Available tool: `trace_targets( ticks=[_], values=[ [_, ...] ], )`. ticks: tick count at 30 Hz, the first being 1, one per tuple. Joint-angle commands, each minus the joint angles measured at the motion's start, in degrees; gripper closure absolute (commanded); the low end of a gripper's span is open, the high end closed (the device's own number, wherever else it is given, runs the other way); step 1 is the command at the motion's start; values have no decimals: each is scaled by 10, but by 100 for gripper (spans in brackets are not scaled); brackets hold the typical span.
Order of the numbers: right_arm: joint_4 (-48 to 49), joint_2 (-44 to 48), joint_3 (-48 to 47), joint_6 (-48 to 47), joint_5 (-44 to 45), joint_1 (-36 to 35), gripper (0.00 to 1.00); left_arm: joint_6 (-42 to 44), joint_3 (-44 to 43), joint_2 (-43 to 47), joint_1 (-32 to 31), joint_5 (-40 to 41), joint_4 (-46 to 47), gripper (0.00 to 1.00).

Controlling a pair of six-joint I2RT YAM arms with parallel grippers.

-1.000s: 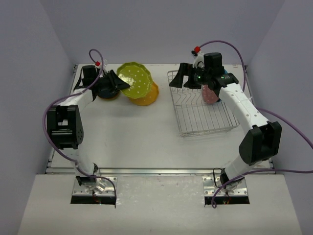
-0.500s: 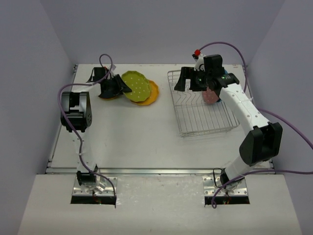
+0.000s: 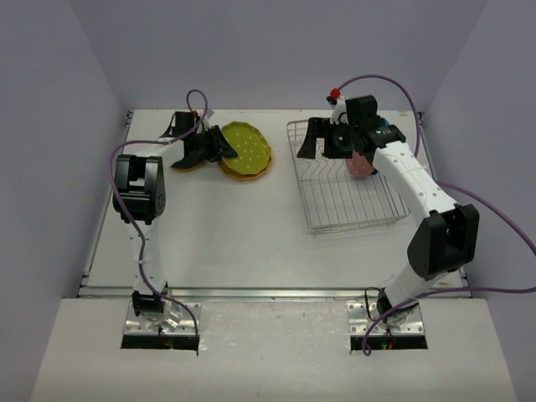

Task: Unload the plates from the dish rack

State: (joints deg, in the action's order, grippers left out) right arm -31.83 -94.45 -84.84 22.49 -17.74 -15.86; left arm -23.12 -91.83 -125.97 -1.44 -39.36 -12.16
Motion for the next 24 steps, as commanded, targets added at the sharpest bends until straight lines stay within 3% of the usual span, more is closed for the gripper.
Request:
trace_targets(
  ticks=[1,14,24],
  values=[
    [12,-5,-24,1,-11,-1,1,10,-23,6,-4,-24,28,62],
    [11,-7,-24,8,-7,0,1,80,-27,34,-20,110,-48,45],
    [-6,-7,-46,6,44,0,1,151,-46,60,-84,293,-111,41]
  ],
)
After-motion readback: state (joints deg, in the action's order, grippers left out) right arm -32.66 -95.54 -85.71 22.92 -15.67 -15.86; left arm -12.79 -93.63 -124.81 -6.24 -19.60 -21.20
